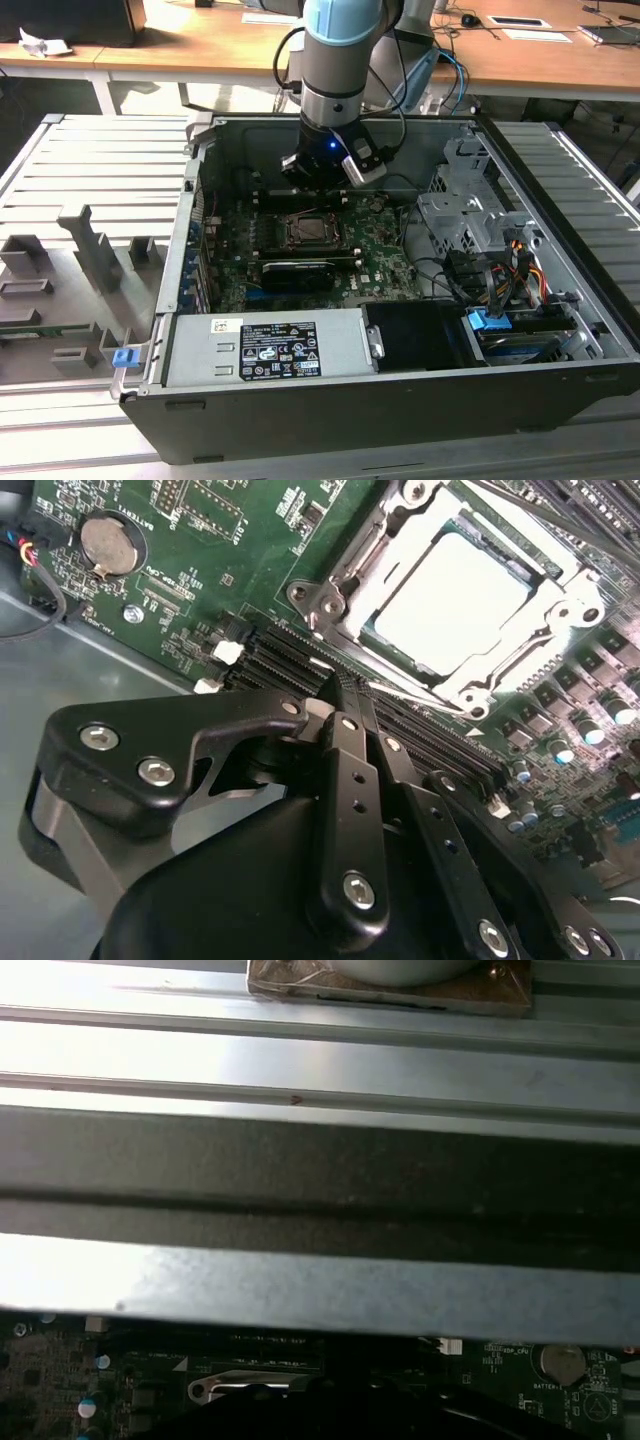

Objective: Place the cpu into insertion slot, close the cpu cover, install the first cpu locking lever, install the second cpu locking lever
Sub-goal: 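Install the first cpu locking lever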

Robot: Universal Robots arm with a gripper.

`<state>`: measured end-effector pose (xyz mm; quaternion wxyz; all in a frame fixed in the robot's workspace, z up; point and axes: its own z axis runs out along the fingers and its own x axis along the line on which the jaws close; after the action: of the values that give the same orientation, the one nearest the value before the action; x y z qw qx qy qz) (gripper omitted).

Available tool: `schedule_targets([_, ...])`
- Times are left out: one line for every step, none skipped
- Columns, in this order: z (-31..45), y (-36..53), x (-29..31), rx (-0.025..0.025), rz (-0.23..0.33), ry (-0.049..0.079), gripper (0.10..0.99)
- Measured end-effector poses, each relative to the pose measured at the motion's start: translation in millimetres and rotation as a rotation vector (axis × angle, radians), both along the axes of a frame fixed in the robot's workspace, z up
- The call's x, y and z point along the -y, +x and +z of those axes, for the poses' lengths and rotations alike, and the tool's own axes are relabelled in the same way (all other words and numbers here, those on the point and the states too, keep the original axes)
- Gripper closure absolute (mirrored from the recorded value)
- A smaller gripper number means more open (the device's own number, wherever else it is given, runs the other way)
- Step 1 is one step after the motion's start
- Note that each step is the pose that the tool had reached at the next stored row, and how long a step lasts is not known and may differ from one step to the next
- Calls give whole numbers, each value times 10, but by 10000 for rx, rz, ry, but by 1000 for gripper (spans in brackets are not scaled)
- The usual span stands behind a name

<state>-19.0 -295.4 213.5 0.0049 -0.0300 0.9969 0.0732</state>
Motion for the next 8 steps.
schedule_targets([-6,0,0,0,-1,0,980])
schedule_targets([-14,0,0,0,0,0,980])
schedule_targets([-19,1,0,0,1,-1,980])
schedule_targets([-21,1,0,-1,2,-1,980])
schedule_targets([-26,1,0,0,2,-1,980])
schedule_targets([-30,1,0,0,2,0,980])
schedule_targets([-33,1,0,0,2,0,980])
schedule_targets([-35,1,0,0,2,-1,980])
